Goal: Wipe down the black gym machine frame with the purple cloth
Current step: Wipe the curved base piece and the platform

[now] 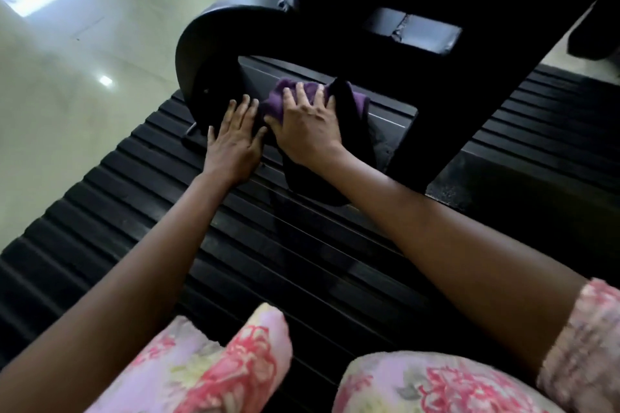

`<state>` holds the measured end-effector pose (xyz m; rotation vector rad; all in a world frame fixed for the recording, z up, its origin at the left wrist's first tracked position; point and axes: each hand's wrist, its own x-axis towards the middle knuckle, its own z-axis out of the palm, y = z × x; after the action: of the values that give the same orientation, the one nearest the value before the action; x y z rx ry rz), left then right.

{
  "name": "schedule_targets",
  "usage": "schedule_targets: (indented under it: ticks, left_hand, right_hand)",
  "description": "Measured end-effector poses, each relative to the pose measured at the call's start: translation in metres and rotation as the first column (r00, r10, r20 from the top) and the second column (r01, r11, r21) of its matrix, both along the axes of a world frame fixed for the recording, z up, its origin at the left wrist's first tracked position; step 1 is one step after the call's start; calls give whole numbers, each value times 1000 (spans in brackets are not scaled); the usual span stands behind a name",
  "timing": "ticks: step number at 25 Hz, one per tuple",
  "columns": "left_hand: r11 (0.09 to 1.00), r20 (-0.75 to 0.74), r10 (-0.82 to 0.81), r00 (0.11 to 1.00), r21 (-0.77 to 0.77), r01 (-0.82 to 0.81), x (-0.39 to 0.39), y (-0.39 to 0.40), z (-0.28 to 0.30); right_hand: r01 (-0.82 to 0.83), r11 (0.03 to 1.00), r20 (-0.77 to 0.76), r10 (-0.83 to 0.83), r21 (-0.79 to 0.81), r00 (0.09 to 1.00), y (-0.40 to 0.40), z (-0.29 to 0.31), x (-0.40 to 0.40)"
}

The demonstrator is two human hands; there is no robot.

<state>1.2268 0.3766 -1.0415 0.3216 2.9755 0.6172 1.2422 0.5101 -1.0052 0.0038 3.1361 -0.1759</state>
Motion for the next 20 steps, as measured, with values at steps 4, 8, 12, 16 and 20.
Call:
schedule_targets:
  ticks: [4, 8, 12, 16, 20]
  left_hand:
    - [999, 18, 8, 1000, 34, -9, 2, 5, 1]
    - [999, 37, -19, 999, 31, 18, -2, 3, 0]
    - [989, 18, -6, 1000, 150, 3, -5, 5, 1]
    - [572, 120, 102, 988, 805, -156, -2, 1, -5]
    - [392, 97, 425, 900, 876, -280, -1, 18, -4]
  right_hand:
    - [136, 990, -7, -135, 50, 991, 43, -7, 65]
    - [208, 960, 42, -220, 187, 975, 23, -10, 52]
    - [85, 988, 53, -93, 132, 994, -4, -11, 5]
    - [-220, 975, 10, 220, 41, 976, -27, -1, -37]
    - [-400, 917, 114, 397, 5, 911, -48, 5, -79]
